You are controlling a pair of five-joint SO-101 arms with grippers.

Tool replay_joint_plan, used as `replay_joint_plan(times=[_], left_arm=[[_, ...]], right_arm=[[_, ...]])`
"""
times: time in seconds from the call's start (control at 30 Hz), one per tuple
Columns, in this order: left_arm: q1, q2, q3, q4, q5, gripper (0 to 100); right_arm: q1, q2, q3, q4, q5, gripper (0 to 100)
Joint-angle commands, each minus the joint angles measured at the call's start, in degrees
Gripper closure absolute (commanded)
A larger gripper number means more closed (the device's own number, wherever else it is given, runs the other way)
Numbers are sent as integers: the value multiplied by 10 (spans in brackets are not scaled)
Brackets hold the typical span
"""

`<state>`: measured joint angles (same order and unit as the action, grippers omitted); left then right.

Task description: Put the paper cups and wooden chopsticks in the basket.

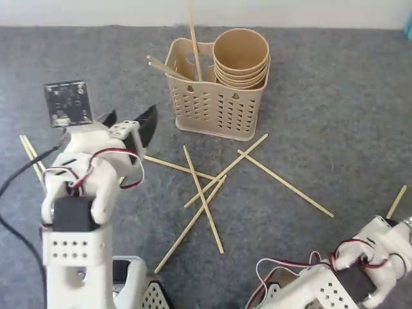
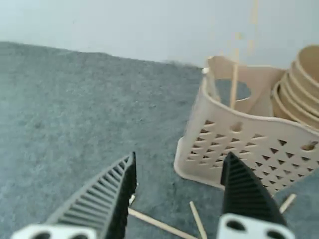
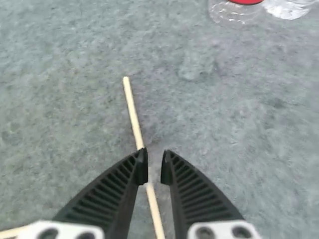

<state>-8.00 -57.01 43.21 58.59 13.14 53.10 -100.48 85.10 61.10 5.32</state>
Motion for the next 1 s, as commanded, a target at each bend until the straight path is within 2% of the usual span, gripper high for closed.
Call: replay_joint_plan(times=[0.0,0.23,0.43,0.63,0.97], left_arm=[[-39,6,16,4,5,735],[-69,-49,138,3,1,735],[-130,-74,218,-16,-29,735],[-184,-73,292,-91,-53,735],[-212,-73,303,-104,-55,735]], right_arm=[[17,138,-91,2,18,939],[20,432,-157,-103,31,938],[22,610,-184,-195,33,905],[35,670,-184,-246,49,903],[6,685,-190,-247,51,900]])
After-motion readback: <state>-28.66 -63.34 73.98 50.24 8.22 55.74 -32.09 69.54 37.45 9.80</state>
